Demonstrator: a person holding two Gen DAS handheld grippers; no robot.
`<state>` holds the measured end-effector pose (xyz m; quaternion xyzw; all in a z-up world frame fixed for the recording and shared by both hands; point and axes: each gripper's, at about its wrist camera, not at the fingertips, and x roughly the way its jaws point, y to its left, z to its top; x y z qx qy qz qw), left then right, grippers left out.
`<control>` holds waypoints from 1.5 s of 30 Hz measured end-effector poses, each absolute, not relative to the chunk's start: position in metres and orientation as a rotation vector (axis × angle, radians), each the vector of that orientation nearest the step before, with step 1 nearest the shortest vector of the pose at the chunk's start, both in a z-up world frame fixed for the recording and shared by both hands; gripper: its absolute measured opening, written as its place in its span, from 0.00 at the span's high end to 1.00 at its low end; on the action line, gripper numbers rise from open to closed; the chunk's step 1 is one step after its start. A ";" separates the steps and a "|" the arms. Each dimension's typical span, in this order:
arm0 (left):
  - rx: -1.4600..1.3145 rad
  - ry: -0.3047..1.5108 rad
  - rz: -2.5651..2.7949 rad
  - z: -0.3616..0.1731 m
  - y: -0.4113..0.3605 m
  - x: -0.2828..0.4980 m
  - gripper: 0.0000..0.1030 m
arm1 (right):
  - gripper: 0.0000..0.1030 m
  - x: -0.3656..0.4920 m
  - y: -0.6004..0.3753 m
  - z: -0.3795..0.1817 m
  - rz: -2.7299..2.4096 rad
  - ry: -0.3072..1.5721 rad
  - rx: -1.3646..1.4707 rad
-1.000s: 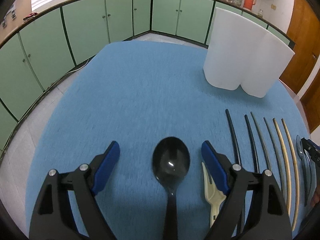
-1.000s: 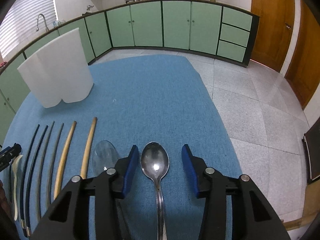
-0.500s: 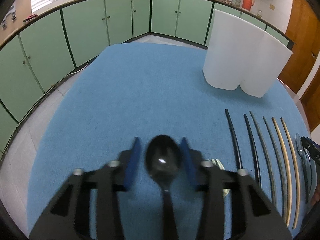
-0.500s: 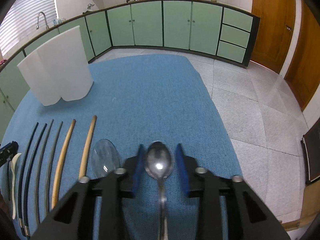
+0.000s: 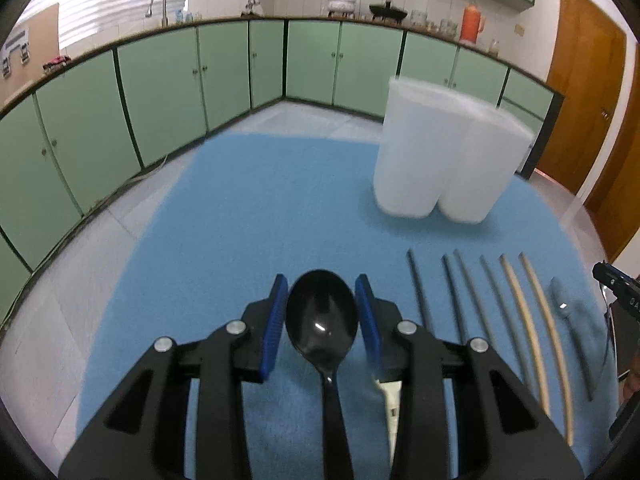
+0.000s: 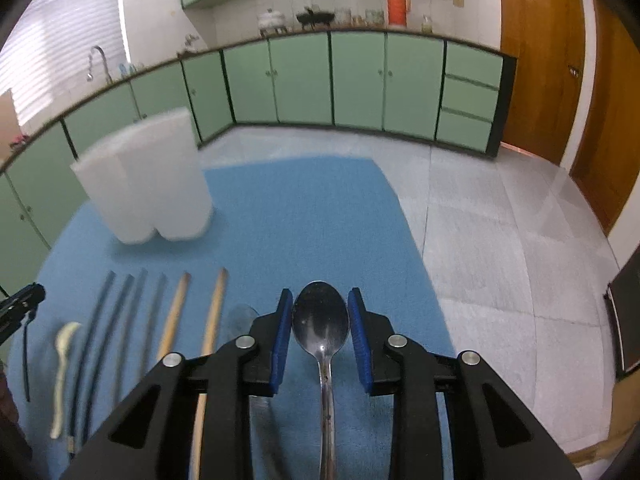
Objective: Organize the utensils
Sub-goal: 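Close the left tool on the black spoon while the right tool closes on the metal spoon, then carry the black spoon in the left tool and the metal spoon in the right tool over the white holder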
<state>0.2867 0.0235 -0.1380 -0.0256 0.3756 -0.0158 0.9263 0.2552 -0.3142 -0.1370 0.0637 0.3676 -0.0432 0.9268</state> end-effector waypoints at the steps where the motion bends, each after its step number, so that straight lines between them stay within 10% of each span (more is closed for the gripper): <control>1: -0.058 0.754 -0.034 -0.132 0.023 0.285 0.68 | 0.73 0.253 -0.313 -0.128 -0.075 0.734 0.135; 26: -0.082 0.313 -0.151 0.012 -0.055 0.394 0.68 | 0.73 0.368 -0.257 0.027 0.204 0.353 0.203; 45: -0.122 0.401 -0.172 -0.067 -0.065 0.480 0.67 | 0.73 0.446 -0.241 -0.059 0.216 0.460 0.198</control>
